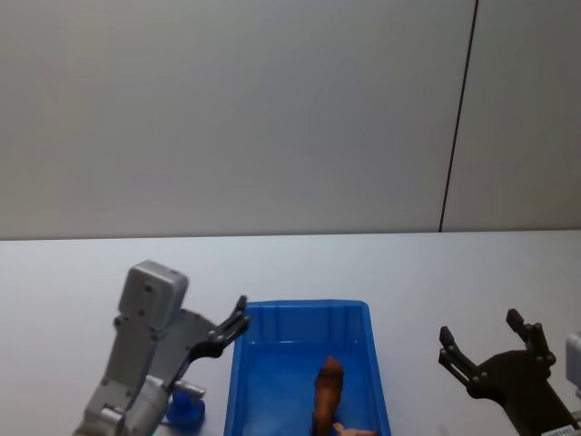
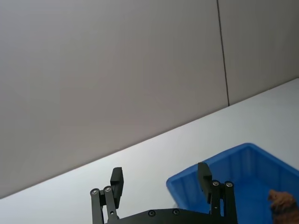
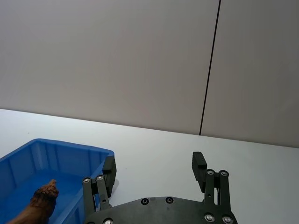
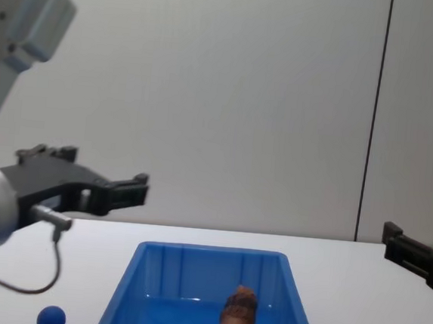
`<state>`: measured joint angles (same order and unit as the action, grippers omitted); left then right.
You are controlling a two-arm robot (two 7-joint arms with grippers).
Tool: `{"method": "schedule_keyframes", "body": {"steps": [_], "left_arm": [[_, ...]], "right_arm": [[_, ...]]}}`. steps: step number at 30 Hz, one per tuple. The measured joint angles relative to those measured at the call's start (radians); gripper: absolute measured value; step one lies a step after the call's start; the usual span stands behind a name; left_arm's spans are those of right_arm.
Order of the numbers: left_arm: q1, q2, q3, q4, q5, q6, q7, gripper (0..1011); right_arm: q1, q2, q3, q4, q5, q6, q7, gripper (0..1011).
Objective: Pick up the two dolls from the table and place them into the box.
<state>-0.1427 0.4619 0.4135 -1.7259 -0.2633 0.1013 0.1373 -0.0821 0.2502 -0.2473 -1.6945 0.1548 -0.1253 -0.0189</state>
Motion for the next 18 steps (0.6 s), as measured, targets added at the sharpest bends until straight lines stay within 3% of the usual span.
{"method": "schedule_keyframes", "body": {"steps": [9, 18], "left_arm": [[0.05, 0.048, -0.026, -0.037, -0.054, 0.049, 0.044, 1001], [0.067, 0.069, -0.046, -0.03, -0.104, 0.086, 0.026, 1001]], "right_arm": [[-0.001, 0.001, 0.0, -0.001, 0.001, 0.0, -0.001, 1001], [-0.002, 0.001, 0.0, -0.001, 0.001, 0.0, -0.002, 1001]]}}
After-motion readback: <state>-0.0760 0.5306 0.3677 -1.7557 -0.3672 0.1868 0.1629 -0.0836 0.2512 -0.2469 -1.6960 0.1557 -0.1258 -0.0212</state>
